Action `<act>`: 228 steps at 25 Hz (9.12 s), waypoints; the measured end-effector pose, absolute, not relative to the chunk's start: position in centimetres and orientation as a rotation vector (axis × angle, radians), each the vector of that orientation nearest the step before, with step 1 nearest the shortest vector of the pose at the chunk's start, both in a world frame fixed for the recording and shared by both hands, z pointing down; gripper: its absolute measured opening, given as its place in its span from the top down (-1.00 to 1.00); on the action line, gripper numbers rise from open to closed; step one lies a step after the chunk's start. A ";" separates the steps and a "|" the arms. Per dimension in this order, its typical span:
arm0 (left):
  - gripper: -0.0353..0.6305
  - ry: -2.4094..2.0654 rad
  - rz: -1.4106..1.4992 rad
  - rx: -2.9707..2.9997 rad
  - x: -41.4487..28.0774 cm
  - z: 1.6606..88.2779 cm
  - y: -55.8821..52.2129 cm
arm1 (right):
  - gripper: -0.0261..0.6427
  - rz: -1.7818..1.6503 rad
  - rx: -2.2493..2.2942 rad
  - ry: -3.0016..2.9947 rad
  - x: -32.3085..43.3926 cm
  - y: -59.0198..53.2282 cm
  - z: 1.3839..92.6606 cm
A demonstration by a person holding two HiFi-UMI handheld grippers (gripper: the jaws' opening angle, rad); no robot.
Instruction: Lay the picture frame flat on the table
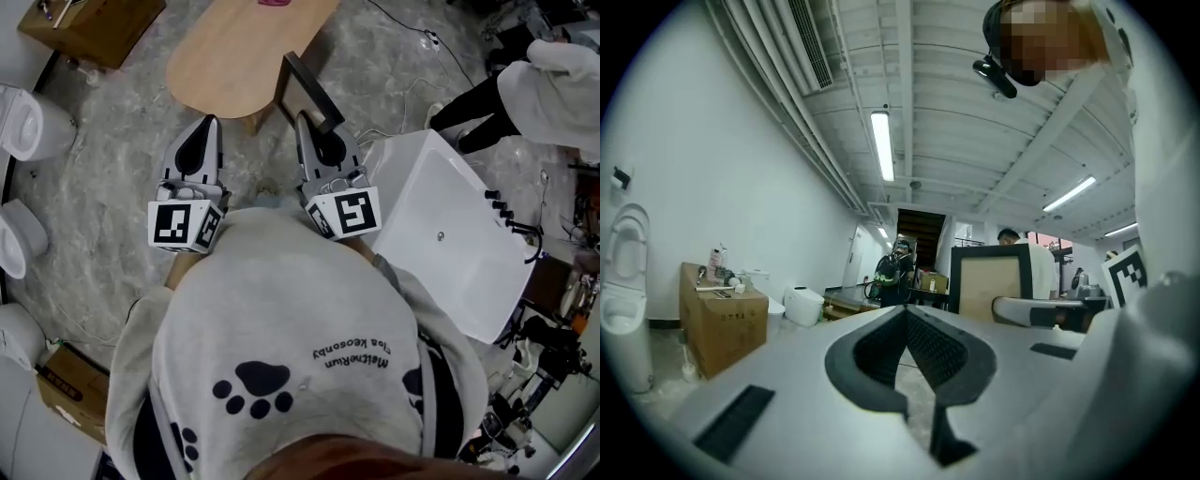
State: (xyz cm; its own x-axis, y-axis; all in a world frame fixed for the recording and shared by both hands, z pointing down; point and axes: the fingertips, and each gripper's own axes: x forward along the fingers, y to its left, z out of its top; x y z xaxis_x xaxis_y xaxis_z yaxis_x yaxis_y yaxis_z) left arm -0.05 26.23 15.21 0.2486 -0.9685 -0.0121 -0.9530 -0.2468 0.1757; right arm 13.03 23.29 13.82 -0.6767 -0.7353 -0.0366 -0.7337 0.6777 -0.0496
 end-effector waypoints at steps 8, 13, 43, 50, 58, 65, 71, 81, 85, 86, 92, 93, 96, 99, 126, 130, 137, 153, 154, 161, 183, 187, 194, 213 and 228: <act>0.87 -1.897 -0.138 2.325 -0.1 15.4 25.1 | 0.87 -0.112 -1.216 2.833 14.3 21.3 14.8; 0.87 -1.878 -0.155 2.305 -0.1 16.1 24.2 | 0.87 -0.107 -1.212 2.836 13.9 20.8 14.4; 0.87 -1.394 -0.113 2.614 -6.1 16.2 2.7 | 0.87 -0.097 -1.614 2.635 6.0 4.7 15.1; 0.87 -1.308 -0.114 2.604 -6.5 17.6 2.1 | 0.87 -0.127 -1.669 2.653 5.2 4.8 16.1; 0.87 -1.289 -0.109 2.551 -7.1 19.2 1.5 | 0.87 -0.156 -1.648 2.711 3.8 4.0 17.0; 0.87 -1.293 -0.091 2.504 -8.1 21.0 0.0 | 0.87 -0.177 -1.608 2.789 2.4 1.9 18.3; 0.87 -1.305 -0.096 2.478 -8.2 21.8 -0.1 | 0.87 -0.178 -1.570 2.847 2.9 0.9 19.8; 0.87 -1.290 -0.074 2.450 -8.0 24.2 -2.4 | 0.87 -0.250 -1.496 2.936 3.5 -2.0 23.2; 0.87 -1.291 -0.040 2.437 -7.7 25.6 -2.6 | 0.87 -0.290 -1.433 2.972 3.2 -2.9 24.9; 0.87 -1.291 -0.031 2.437 -7.4 25.9 -2.7 | 0.87 -0.302 -1.422 2.980 3.3 -3.1 25.3; 0.87 -1.278 0.027 2.444 -6.1 27.7 -3.3 | 0.87 -0.372 -1.374 3.008 4.0 -3.7 27.7; 0.87 -1.276 0.036 2.447 -6.0 28.1 -3.4 | 0.87 -0.386 -1.366 3.010 4.1 -3.8 28.3; 0.87 -1.268 0.066 2.469 -5.3 29.8 -3.8 | 0.87 -0.414 -1.342 3.019 4.5 -4.1 30.2; 0.87 -1.251 0.096 2.498 -4.9 31.4 -4.0 | 0.87 -0.420 -1.320 3.033 4.4 -4.2 32.0; 0.87 -1.231 0.148 2.452 -2.9 44.4 -6.7 | 0.87 -0.471 -1.115 3.094 5.1 -8.3 45.3; 0.87 -1.222 0.157 2.439 -2.9 46.1 -6.8 | 0.87 -0.470 -1.086 3.120 5.0 -8.4 46.8; 0.87 -1.208 0.195 2.440 -3.0 48.3 -6.9 | 0.87 -0.491 -1.076 3.116 4.5 -8.8 48.7; 0.86 -1.215 0.303 2.357 -3.8 53.4 -7.7 | 0.87 -0.621 -1.010 3.124 3.5 -8.8 52.8; 0.86 -1.212 0.307 2.347 -4.0 53.7 -7.8 | 0.87 -0.634 -1.001 3.127 3.2 -8.7 53.1; 0.51 -1.157 0.349 2.293 -3.0 56.1 -8.1 | 0.87 -0.700 -0.959 3.147 3.3 -7.8 54.4; 0.53 -0.949 0.366 2.229 -2.1 60.4 -9.4 | 0.87 -0.880 -0.823 3.177 2.2 -7.7 58.0; 0.62 -0.917 0.373 2.214 -2.2 61.1 -9.3 | 0.87 -0.914 -0.796 3.179 1.8 -7.8 58.8; 0.68 -0.923 0.389 2.146 -2.6 62.5 -9.2 | 0.87 -0.935 -0.761 3.196 1.6 -7.9 60.1; 0.69 -0.991 0.439 2.057 -3.6 64.0 -8.4 | 0.54 -0.916 -1.094 3.181 2.4 -8.3 61.6; 0.69 -1.125 0.539 1.954 -4.8 65.1 -8.2 | 0.51 -0.951 -1.677 3.018 4.1 -8.1 61.9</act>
State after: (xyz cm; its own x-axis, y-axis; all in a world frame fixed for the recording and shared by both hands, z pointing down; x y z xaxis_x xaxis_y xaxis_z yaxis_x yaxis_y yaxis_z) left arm -4.83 -8.21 65.15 0.5133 -0.5168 0.6851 -0.8578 -0.2843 0.4283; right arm 4.07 -8.09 61.93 -0.4874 -0.6386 0.5956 -0.8646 0.4483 -0.2269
